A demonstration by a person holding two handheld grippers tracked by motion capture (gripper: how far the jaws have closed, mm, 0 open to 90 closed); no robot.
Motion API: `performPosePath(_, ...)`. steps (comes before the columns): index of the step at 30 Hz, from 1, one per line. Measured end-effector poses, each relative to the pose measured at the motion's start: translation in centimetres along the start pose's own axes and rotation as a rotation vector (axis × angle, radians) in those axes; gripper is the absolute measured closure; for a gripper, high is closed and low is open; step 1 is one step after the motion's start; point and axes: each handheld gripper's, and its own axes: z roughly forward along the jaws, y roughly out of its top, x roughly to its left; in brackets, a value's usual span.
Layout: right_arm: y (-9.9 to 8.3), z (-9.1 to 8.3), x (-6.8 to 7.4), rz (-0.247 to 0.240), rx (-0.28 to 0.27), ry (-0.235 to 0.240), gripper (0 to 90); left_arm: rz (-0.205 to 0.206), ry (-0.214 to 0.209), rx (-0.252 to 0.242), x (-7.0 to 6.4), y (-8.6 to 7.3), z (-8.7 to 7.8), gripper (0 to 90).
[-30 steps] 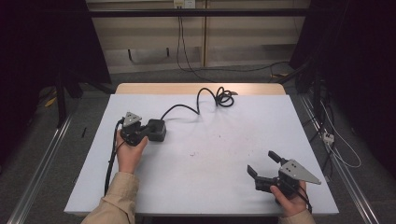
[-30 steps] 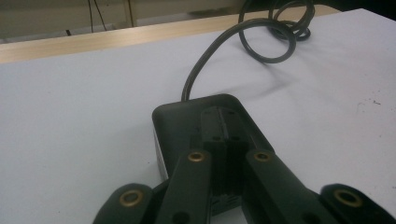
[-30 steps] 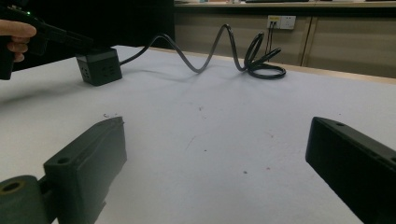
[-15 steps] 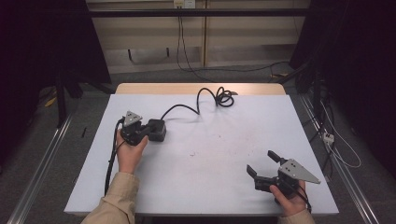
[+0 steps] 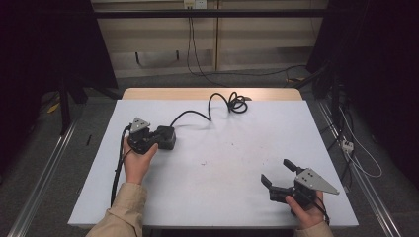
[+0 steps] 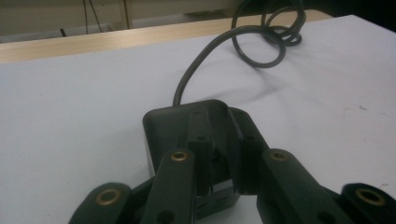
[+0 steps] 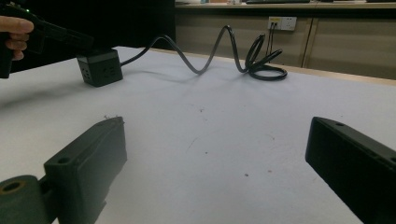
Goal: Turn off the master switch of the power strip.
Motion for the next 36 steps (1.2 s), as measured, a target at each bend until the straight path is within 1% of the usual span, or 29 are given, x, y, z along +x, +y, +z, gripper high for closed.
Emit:
performPosePath(1, 0.0, 0.0, 0.0, -0.001, 0.000, 0.000, 4.6, -0.006, 0.000, -0.001, -0.1, 0.0, 0.0, 76.6)
performPosePath(2, 0.0, 0.0, 0.0, 0.002, -0.002, 0.000, 4.6, 0.003, -0.002, 0.005, 0.0, 0.1, -0.1, 74.2)
performPosePath(4, 0.0, 0.0, 0.0, -0.001, 0.000, 0.000, 4.7, -0.012, -0.001, -0.005, -0.2, 0.2, -0.1, 70.3)
performPosePath(5, 0.0, 0.0, 0.0, 0.000, 0.000, 0.000, 4.7, -0.001, -0.006, 0.005, -0.1, 0.2, -0.2, 69.4)
performPosePath(6, 0.0, 0.0, 0.0, 0.001, 0.000, 0.000, 4.7, -0.004, -0.009, 0.004, -0.1, 0.2, -0.2, 68.2)
performPosePath(11, 0.0, 0.0, 0.0, 0.000, 0.000, 0.001, 4.7, -0.016, -0.011, 0.024, -0.3, 0.3, -0.3, 55.7)
performPosePath(13, 0.0, 0.0, 0.0, 0.000, -0.001, 0.001, 4.6, -0.026, -0.007, 0.021, -0.4, 0.4, -0.3, 51.6)
performPosePath(15, 0.0, 0.0, 0.0, 0.000, -0.001, 0.002, 4.6, -0.015, -0.008, 0.031, -0.4, 0.5, -0.4, 49.2)
performPosePath(17, 0.0, 0.0, 0.1, 0.000, -0.002, 0.003, 4.6, -0.027, -0.008, 0.028, -0.5, 0.6, -0.4, 45.0)
performPosePath(23, 0.0, 0.0, 0.0, 0.000, -0.001, 0.003, 4.7, -0.029, -0.005, 0.043, -0.4, 0.7, -0.6, 34.3)
performPosePath(25, 0.1, 0.0, 0.0, -0.002, -0.006, 0.001, 4.6, -0.031, -0.003, 0.042, -0.5, 0.7, -0.7, 32.4)
performPosePath(28, 0.1, -0.1, 0.1, -0.002, -0.005, 0.003, 4.6, -0.035, -0.006, 0.049, -0.5, 0.7, -1.0, 25.3)
performPosePath(30, 0.1, 0.0, 0.1, -0.002, -0.005, 0.004, 4.7, -0.037, -0.011, 0.049, -0.5, 0.8, -1.1, 22.4)
performPosePath(32, 0.1, 0.0, 0.2, -0.003, -0.004, 0.004, 4.6, -0.025, -0.012, 0.054, -0.5, 0.8, -1.2, 21.0)
performPosePath(36, 0.1, -0.1, 0.1, -0.002, -0.006, 0.002, 4.7, -0.018, -0.028, 0.065, -0.7, 0.7, -1.4, 17.3)
